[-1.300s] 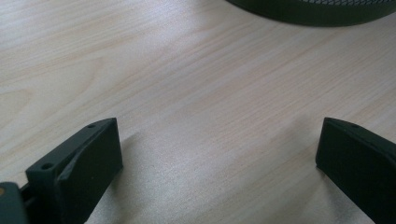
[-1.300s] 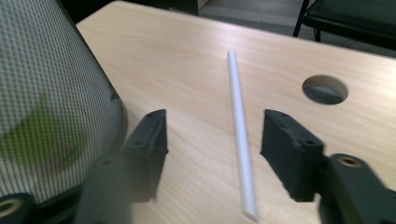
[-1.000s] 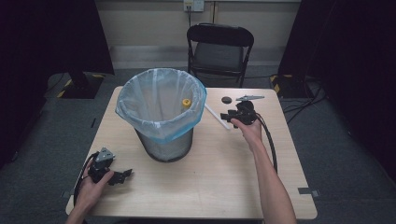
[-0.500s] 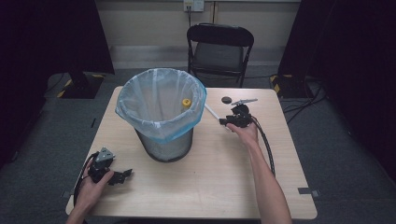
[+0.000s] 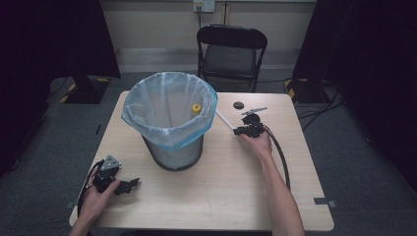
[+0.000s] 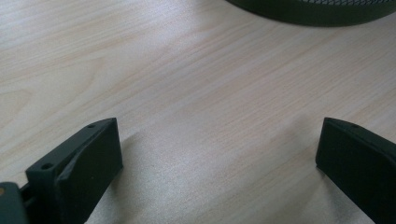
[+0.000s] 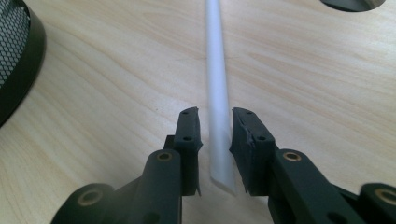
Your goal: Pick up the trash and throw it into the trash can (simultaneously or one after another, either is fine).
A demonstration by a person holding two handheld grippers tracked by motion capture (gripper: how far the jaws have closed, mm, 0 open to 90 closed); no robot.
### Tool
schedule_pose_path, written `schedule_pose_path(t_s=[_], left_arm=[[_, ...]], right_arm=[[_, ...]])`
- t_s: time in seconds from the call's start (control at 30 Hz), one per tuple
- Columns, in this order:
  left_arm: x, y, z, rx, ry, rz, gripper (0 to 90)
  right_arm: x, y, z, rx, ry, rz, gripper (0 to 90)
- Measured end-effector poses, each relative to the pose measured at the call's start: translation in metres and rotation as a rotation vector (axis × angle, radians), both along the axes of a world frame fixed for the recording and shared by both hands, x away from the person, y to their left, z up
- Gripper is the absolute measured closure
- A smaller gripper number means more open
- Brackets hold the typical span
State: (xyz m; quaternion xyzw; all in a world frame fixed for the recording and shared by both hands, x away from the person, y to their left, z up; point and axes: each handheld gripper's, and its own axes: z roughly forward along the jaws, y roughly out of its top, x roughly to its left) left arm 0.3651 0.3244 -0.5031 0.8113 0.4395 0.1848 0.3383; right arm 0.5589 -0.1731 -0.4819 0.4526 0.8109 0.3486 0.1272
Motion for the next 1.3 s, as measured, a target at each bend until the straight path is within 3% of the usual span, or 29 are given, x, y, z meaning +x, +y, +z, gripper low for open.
schedule_pose_path(t_s=[0.2,0.43,0.67,0.77,0.9,1.3], left_arm=[[0.0,0.0,0.0,0.0,0.0,0.0,0.0],[0.0,0.0,0.0,0.0,0.0,0.0,0.0],[0.0,0.0,0.0,0.0,0.0,-0.001,0.0],[0.0,0.0,0.0,0.0,0.0,0.0,0.0],[0.0,0.0,0.0,0.0,0.0,-0.001,0.0],[0.0,0.0,0.0,0.0,0.0,0.0,0.0]], right_arm=[[-0.003,0.005,-0.004,-0.034,-0.007,-0.015,77.1],[-0.004,0.014,0.0,-0.122,-0.015,-0.027,80.4],[-0.003,0.015,0.001,-0.115,-0.003,-0.052,80.9],[-0.003,0.011,-0.001,-0.05,0.013,-0.057,81.0],[-0.003,0.006,0.002,-0.005,0.005,-0.073,81.0],[-0.013,0.005,0.023,0.064,-0.028,-0.07,80.8]])
